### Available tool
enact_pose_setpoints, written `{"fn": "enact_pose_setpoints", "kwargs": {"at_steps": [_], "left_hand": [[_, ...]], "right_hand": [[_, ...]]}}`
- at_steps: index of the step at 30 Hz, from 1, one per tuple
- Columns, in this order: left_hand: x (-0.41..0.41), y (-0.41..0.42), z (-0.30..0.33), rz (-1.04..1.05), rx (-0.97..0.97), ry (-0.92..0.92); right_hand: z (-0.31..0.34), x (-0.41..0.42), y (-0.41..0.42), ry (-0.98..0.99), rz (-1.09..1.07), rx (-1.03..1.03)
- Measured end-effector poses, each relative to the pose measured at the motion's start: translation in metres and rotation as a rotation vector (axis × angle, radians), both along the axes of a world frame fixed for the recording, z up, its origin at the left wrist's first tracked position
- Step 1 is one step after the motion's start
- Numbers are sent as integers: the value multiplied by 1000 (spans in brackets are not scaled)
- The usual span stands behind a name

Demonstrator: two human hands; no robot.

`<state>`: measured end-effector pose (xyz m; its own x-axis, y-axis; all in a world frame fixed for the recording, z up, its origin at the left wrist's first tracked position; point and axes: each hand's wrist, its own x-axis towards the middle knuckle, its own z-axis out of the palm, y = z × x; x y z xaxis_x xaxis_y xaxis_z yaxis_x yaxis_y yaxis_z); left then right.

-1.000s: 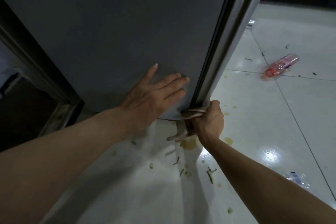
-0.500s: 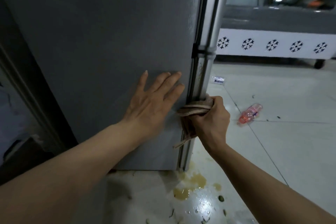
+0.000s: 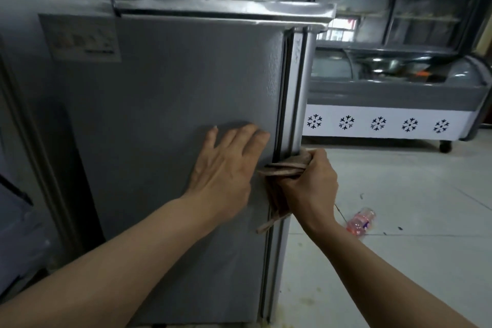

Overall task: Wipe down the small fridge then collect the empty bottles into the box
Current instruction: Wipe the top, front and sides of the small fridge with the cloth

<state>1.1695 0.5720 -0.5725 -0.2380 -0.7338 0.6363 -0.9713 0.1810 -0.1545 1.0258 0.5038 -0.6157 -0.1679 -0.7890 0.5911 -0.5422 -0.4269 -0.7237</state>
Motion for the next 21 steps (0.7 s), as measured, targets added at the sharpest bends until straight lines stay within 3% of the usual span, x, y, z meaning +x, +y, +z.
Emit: {"fn": "enact_pose_setpoints", "kwargs": {"at_steps": [5,12,21], "left_hand": [[4,2,38,18,-51,-39],[6,-11,96,105,-168,-95],[14,-26,132,198,-164,-63]], "right_hand": [[21,1,1,29,-38,66],[76,2,-4,0,-38,18],[149,3,-5,-20,-57,-108]]}}
